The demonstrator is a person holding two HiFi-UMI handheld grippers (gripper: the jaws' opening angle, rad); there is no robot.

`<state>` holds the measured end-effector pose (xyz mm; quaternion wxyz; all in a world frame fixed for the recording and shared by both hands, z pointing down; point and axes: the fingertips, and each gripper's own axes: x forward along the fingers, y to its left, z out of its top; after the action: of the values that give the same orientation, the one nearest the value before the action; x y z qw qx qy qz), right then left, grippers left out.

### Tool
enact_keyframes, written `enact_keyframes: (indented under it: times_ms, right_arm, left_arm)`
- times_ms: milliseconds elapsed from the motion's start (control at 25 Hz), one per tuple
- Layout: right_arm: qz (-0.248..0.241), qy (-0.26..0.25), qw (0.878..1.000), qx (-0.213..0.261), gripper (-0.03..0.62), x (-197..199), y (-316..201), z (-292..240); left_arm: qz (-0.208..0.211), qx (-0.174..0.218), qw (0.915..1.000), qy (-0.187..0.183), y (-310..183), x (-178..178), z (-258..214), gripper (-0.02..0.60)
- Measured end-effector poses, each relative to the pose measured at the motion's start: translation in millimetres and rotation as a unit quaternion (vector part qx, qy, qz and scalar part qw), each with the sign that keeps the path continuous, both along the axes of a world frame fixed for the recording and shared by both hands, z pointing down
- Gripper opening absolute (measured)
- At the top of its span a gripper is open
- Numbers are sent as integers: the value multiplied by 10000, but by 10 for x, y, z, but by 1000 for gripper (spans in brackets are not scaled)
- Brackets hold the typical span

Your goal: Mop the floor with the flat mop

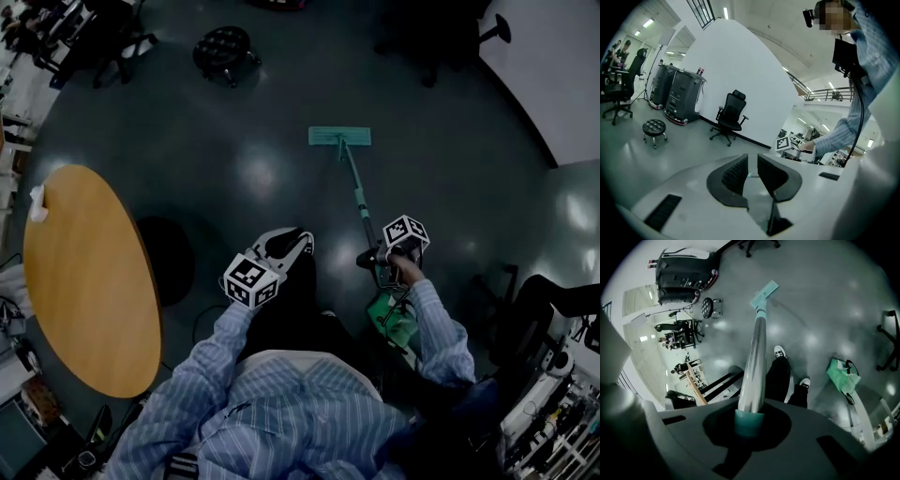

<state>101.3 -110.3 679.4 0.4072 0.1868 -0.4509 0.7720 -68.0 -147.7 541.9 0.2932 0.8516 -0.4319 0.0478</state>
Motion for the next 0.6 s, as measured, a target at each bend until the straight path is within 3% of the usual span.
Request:
enact_keyframes:
  times_ms: [600]
  right_arm:
    - [115,193,9991,354,9,-1034,-2515,491]
  left_arm:
    - [-111,-193,9997,76,-1139,-703,388,64]
